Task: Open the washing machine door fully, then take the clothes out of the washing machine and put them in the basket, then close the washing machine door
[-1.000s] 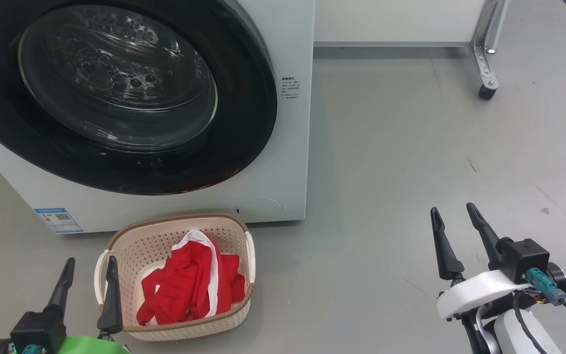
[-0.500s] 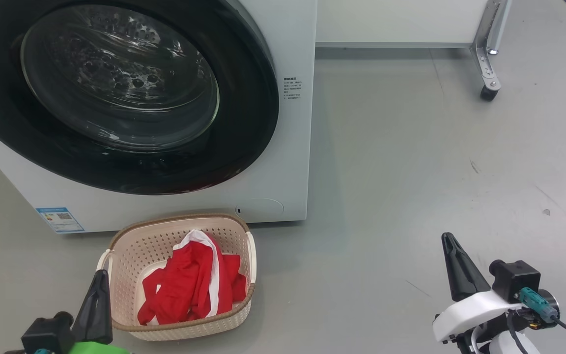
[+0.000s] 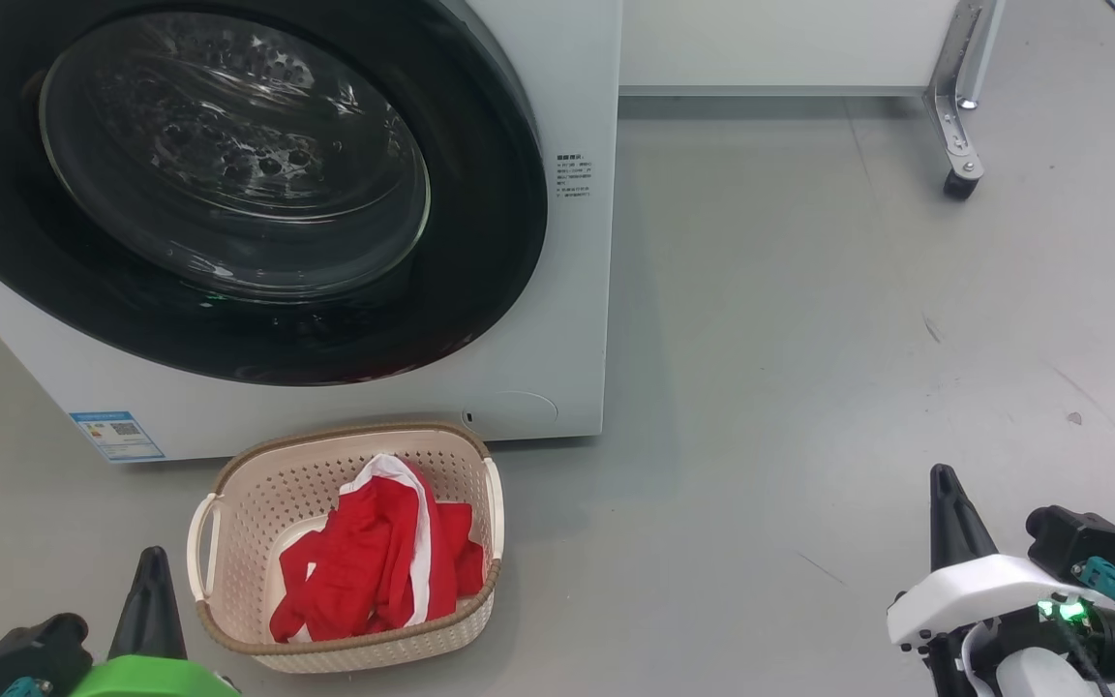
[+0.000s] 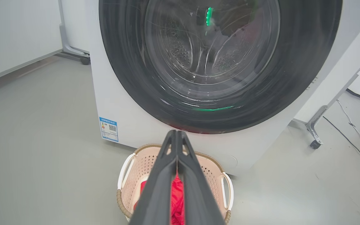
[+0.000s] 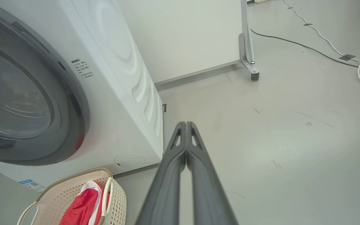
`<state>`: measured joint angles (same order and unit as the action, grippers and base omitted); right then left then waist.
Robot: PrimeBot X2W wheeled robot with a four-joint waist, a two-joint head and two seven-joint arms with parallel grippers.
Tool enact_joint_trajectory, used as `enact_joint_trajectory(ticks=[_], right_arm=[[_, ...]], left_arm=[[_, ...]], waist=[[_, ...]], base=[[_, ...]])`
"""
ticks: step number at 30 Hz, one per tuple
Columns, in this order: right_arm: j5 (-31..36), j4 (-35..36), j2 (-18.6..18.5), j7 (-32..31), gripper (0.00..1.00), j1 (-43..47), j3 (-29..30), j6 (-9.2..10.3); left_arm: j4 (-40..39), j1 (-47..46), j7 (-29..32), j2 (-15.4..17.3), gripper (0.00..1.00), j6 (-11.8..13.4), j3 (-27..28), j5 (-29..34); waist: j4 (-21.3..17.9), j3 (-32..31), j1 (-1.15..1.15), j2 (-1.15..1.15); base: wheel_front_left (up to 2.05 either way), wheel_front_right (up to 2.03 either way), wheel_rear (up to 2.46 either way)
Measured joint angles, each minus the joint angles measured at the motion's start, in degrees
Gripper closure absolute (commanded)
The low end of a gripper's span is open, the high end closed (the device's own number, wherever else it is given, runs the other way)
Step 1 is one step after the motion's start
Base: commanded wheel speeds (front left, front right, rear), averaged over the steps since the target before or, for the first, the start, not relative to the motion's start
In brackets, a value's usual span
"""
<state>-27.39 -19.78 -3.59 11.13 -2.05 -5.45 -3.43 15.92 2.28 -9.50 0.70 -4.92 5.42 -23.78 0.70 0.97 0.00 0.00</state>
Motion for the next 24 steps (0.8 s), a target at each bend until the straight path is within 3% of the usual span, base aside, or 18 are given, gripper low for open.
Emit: enact_joint_trajectory(ticks=[24], right_arm=[[-18.3,0.4,0.2,-5.8,1.0,-0.9,4.2,-0.93]], left_arm=[[1.1,-2.4,6.2,0.0,1.0,-0.5,1.0,-19.0]], waist=[[-0.2,-0.3,0.0,0.0]], base=[[0.0,0.0,0.0]])
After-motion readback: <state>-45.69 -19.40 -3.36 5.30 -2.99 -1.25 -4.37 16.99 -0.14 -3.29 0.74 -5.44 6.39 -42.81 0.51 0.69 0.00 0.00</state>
